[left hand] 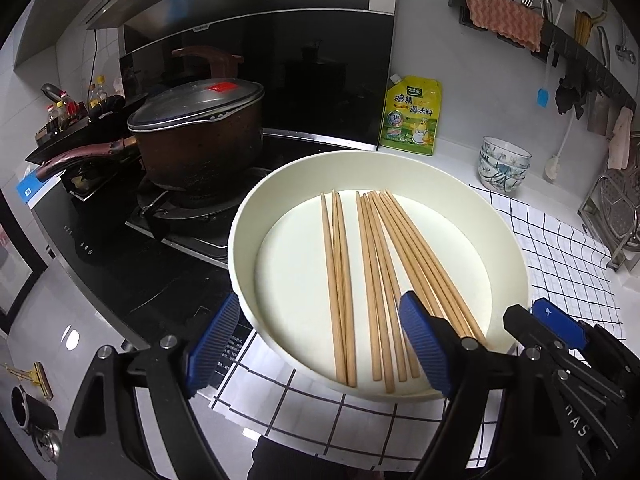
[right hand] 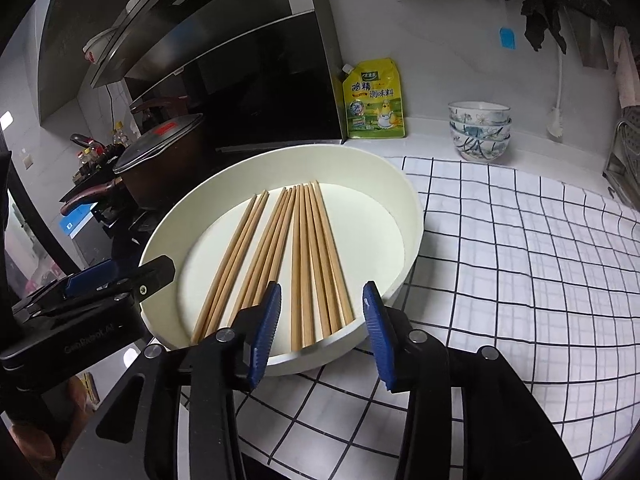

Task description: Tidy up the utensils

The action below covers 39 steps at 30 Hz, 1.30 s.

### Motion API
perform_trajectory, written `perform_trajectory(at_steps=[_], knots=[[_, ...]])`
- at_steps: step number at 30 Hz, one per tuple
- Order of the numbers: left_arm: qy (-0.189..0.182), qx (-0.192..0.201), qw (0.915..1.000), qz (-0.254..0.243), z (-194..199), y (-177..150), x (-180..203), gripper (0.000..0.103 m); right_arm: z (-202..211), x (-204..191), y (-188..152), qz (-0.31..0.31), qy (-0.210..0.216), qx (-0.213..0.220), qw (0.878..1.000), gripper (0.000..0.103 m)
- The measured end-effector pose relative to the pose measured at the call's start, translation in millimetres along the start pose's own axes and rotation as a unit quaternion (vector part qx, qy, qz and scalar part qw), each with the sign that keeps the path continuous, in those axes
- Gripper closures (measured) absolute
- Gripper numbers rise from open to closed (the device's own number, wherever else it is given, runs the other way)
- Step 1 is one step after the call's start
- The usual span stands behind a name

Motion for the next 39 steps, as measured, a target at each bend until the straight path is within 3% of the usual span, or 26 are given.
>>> perform_trajectory(at_steps=[11,39], knots=[[0.001,0.014,0.9999,-0.002,15,1,5,0.012,15,4,5,0.001,-0.011,0.019,1.0,0.04],[0.012,0.012,0.9998,-0.01,20,-2,10,0.006,21,9,2,-0.006,-0.013,0.015,1.0,0.037]])
Point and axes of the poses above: each gripper's, at about its wrist camera, not at the fingertips, and z roughly against the way its jaws point, x to its right, y to its top, the point moved 9 cm from there along -z, roughly the way its jaws point
